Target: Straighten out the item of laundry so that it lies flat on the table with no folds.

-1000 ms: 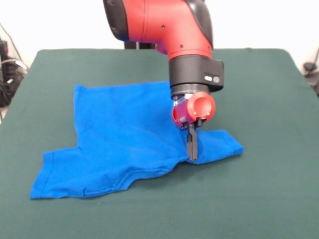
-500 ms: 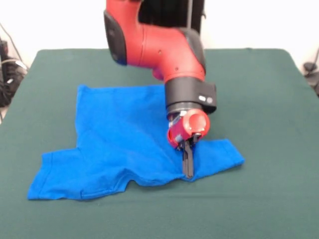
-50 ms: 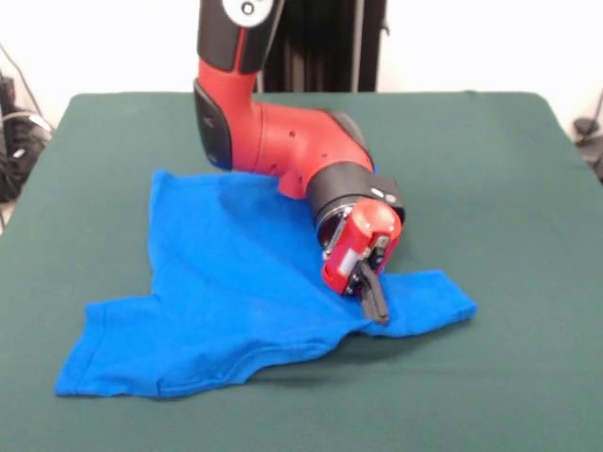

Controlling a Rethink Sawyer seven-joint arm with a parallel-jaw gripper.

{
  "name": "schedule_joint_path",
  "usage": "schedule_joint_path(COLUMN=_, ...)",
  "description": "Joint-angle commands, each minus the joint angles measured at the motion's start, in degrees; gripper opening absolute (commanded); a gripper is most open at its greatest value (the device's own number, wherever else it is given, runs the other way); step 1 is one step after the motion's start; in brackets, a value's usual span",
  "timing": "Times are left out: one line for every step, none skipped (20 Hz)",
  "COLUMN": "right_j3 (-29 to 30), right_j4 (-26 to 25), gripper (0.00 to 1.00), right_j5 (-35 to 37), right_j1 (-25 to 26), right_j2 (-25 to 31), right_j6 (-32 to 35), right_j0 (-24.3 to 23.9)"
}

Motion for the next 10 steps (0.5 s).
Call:
schedule_joint_path(right_j3=-0.09, right_j4=-0.32, gripper=0.00, right_j5=-7.17, right_j1=0.73, right_j2=0.38, right_j6=-11.70, right_j0=5.02)
schedule_joint_path(right_j3=1.54, right_j4=-0.55, gripper=0.00, right_j5=-7.75, right_j1=-0.30, right_j2=0.16, right_j6=-10.69, right_j0=5.46)
schedule_joint_path(right_j3=3.69, right_j4=-0.22, gripper=0.00, right_j5=-8.91, right_j1=-1.95, right_j2=-0.09, right_j6=-10.23, right_j0=5.88)
schedule_joint_path(right_j3=5.14, right_j4=-0.41, gripper=0.00, right_j5=-9.51, right_j1=-2.79, right_j2=-0.09, right_j6=-8.96, right_j0=6.05)
schedule_joint_path(right_j3=6.82, right_j4=-0.31, gripper=0.00, right_j5=-10.42, right_j1=-4.05, right_j2=-0.28, right_j6=-8.33, right_j0=6.34)
schedule_joint_path(right_j3=7.31, right_j4=-0.57, gripper=0.00, right_j5=-10.95, right_j1=-4.13, right_j2=-0.26, right_j6=-7.53, right_j0=6.21)
schedule_joint_path(right_j3=8.07, right_j4=-0.73, gripper=0.00, right_j5=-11.31, right_j1=-4.32, right_j2=-0.13, right_j6=-6.74, right_j0=6.18)
schedule_joint_path(right_j3=6.79, right_j4=-0.80, gripper=0.00, right_j5=-11.81, right_j1=-2.80, right_j2=0.01, right_j6=-6.84, right_j0=5.67)
schedule_joint_path(right_j3=4.52, right_j4=-1.45, gripper=0.00, right_j5=-11.86, right_j1=-0.51, right_j2=0.48, right_j6=-6.12, right_j0=4.87)
schedule_joint_path(right_j3=0.34, right_j4=-1.70, gripper=0.00, right_j5=-11.68, right_j1=3.26, right_j2=0.98, right_j6=-6.09, right_j0=3.85)
